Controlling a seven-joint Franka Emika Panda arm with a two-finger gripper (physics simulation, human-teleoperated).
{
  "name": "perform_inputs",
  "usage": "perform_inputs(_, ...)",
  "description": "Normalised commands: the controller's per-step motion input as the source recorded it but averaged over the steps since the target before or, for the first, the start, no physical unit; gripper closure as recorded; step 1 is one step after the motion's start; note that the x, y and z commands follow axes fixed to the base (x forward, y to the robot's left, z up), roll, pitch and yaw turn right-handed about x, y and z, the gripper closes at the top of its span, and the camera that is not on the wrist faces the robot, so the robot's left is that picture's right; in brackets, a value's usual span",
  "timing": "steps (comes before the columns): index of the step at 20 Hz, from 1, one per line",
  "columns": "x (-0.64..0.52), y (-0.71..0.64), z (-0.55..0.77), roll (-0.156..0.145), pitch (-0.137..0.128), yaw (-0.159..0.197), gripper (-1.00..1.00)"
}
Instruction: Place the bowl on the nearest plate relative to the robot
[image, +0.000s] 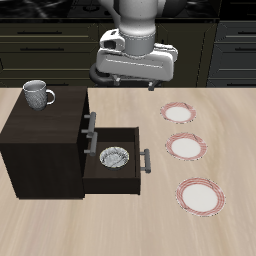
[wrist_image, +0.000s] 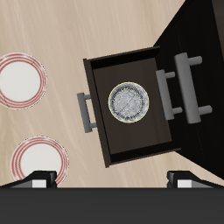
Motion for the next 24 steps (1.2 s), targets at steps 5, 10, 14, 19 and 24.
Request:
perform_inputs(5, 0.11, 0.07, 0.05, 0.018, -0.031, 0.004, -1.00)
perform_inputs(10, 0.10, -0.05, -0.02, 0.023, -0.025, -0.060, -1.00)
perform_inputs(14, 0.13, -0.22, -0.02, -0.021, -0.032, -0.243, -1.00)
perform_inputs(19, 0.05, -0.22, 0.00, -0.035, -0.030, -0.220, -1.00)
perform_inputs(24, 0.07, -0.19, -0.06, -0.001, -0.009, -0.209, -1.00)
